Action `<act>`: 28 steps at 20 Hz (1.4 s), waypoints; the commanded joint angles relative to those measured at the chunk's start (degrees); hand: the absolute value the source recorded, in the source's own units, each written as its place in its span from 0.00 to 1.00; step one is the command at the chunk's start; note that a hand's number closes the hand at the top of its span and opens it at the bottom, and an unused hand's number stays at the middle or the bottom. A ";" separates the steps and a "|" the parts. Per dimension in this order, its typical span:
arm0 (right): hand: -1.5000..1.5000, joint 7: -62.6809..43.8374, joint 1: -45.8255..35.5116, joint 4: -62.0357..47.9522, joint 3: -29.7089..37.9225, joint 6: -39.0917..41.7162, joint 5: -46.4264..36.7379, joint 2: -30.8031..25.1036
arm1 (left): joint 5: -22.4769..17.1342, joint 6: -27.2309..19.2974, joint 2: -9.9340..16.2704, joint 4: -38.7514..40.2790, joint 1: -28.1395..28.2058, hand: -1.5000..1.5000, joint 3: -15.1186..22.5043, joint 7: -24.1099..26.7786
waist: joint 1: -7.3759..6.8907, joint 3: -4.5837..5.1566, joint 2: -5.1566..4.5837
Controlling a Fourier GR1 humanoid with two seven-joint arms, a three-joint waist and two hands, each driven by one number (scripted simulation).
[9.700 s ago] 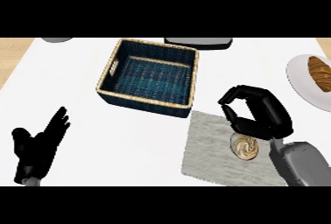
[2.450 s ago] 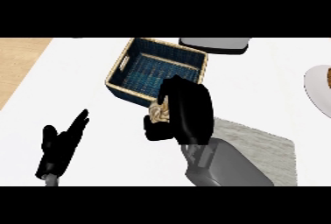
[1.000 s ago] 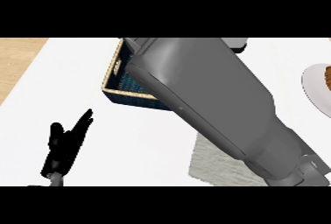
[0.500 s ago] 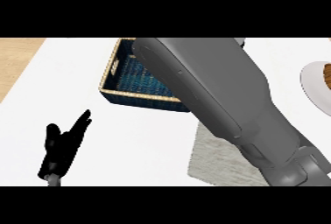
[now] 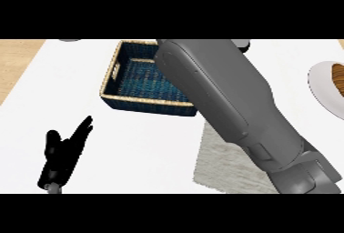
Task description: Pick the cupcake from the placemat and place it in the basket
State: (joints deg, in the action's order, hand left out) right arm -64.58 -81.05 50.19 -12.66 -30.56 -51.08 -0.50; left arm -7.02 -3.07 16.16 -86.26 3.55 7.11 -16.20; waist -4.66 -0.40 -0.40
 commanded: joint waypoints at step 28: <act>0.00 -17.57 8.04 9.13 0.83 0.50 -12.88 -1.05 | -1.92 -0.79 -1.29 2.72 7.10 0.50 -4.50 -0.76 | 8.35 0.36 1.84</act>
State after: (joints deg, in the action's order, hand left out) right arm -70.22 -75.38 54.24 -13.17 -31.73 -61.27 -1.14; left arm -7.59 -3.95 15.59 -87.34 9.52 3.25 -14.48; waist 2.07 -0.82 1.46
